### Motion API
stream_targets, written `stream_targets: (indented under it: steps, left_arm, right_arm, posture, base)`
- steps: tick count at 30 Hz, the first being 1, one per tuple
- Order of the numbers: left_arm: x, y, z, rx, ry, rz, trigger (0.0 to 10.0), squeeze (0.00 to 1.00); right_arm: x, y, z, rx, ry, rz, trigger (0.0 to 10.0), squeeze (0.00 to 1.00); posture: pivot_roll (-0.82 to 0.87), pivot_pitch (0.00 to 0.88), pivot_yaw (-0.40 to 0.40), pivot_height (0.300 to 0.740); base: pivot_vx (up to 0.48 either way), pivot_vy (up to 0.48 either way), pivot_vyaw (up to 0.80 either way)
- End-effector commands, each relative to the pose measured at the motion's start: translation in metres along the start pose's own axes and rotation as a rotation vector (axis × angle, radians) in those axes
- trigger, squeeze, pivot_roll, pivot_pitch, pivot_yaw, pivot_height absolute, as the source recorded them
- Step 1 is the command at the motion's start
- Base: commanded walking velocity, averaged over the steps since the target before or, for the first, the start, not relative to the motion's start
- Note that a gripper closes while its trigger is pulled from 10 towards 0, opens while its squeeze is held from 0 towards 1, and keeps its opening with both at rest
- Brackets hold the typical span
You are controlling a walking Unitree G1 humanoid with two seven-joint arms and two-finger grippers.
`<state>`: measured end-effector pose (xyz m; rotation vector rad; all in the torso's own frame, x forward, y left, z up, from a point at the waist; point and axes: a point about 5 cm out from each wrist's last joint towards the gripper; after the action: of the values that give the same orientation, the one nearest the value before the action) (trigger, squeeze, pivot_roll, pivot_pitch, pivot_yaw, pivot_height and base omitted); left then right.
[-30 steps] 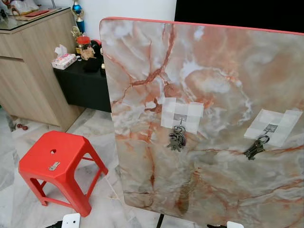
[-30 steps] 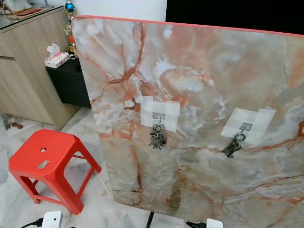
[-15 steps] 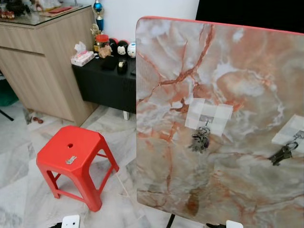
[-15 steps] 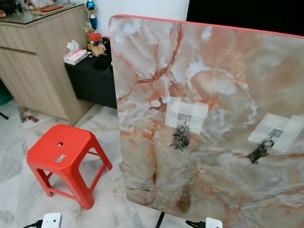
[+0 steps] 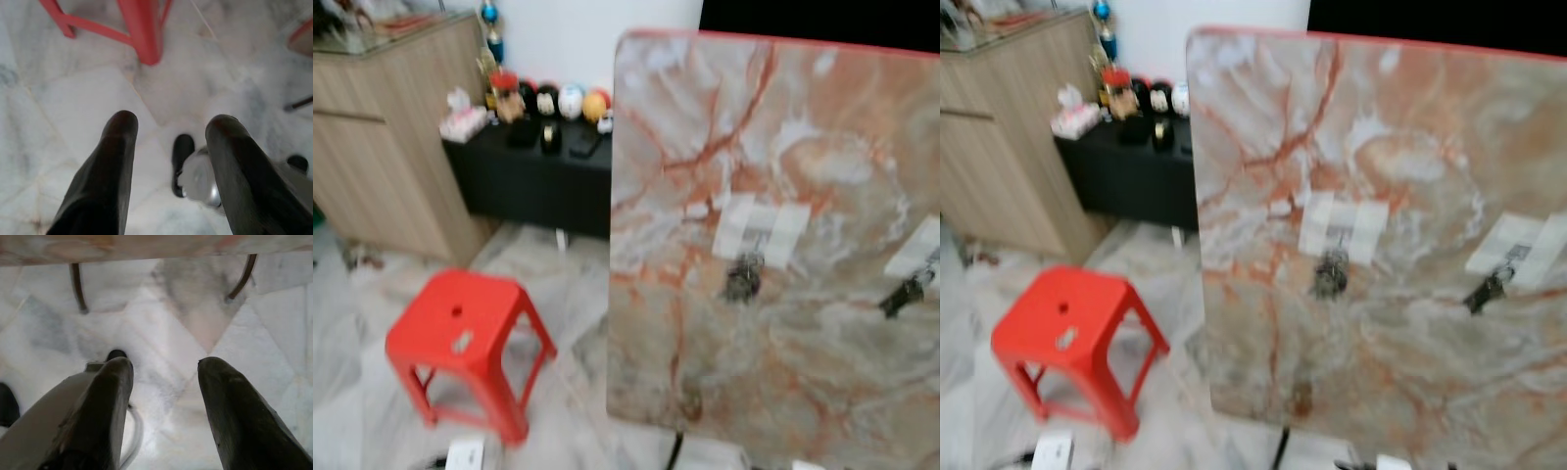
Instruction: Hang keys on a hook
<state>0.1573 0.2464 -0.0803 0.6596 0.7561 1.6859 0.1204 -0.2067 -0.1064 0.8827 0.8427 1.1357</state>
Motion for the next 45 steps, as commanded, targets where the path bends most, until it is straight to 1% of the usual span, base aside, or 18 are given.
stream_targets:
  steps: [1, 9, 12, 28, 45]
  left_arm:
    - [0.0043, 0.0022, -0.0078, 0.033, -0.001, 0.011, 10.0, 0.00]
    - [0.0041, 0.0019, -0.0068, 0.031, -0.001, 0.010, 10.0, 0.00]
    - [0.0038, 0.0018, -0.0065, 0.030, 0.001, 0.010, 10.0, 0.00]
    - [0.0037, 0.0016, -0.0058, 0.028, 0.013, 0.010, 10.0, 0.00]
    - [0.0036, 0.0016, -0.0059, 0.027, 0.013, 0.010, 10.0, 0.00]
  right_arm:
    - [0.0059, -0.0006, 0.0069, -0.023, -0.014, 0.017, 10.0, 0.00]
    - [0.0061, -0.0006, 0.0085, -0.033, -0.016, 0.020, 10.0, 0.00]
    - [0.0062, -0.0007, 0.0095, -0.036, -0.002, 0.026, 10.0, 0.00]
    - [0.0058, -0.0008, 0.0111, -0.044, -0.017, 0.021, 10.0, 0.00]
    - [0.0055, -0.0008, 0.0117, -0.048, -0.005, 0.026, 10.0, 0.00]
  posture:
    - [0.11, 0.000, -0.037, 0.740]
    - [0.10, 0.000, -0.039, 0.740]
    - [0.11, 0.000, -0.040, 0.740]
    - [0.11, 0.005, -0.039, 0.740]
    - [0.11, 0.010, -0.041, 0.740]
  base:
    - [0.000, 0.315, 0.00]
    - [0.000, 0.314, 0.00]
    - [0.000, 0.311, 0.00]
    - [0.000, 0.310, 0.00]
    - [0.000, 0.310, 0.00]
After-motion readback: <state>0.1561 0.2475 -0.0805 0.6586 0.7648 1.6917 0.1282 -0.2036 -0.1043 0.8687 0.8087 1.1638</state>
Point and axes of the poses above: a point about 5 cm out from each wrist's last joint towards the gripper, its own y axis pointing back from the gripper into the wrist, its own z axis along the axis of the wrist's last joint, x = y × z, and after that the axes turned 4 degrees about y, right-handed
